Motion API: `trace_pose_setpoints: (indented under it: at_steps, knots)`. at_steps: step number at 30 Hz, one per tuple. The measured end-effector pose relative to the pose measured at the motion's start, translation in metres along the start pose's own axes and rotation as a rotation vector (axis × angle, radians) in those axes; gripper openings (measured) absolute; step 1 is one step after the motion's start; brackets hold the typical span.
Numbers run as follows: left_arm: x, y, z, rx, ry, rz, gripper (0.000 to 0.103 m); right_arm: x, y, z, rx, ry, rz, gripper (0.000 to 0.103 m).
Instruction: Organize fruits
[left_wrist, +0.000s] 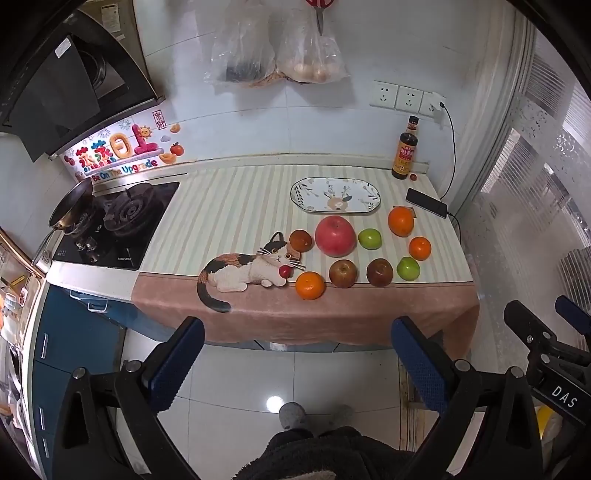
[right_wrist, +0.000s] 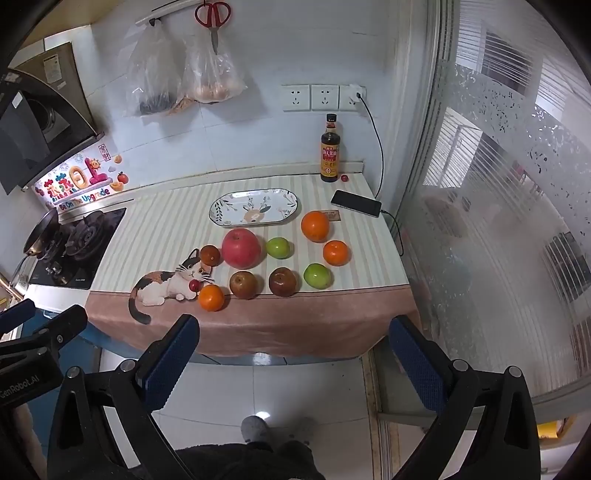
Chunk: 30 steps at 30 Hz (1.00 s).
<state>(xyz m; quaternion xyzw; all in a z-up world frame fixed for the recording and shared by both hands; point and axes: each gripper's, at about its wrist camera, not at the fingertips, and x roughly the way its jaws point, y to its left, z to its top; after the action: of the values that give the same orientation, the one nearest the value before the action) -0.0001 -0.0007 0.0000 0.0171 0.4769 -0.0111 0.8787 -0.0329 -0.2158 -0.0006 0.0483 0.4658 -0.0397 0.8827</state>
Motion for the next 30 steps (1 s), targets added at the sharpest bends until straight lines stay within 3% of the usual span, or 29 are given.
trace_pose_setpoints:
  at_steps: [30]
  knots:
    - [-0.012,-0.004,0.012,0.008,-0.026,-0.001,0.103,-0.011,0.009,0.002,-0.002,-0.028,0.017,0.103]
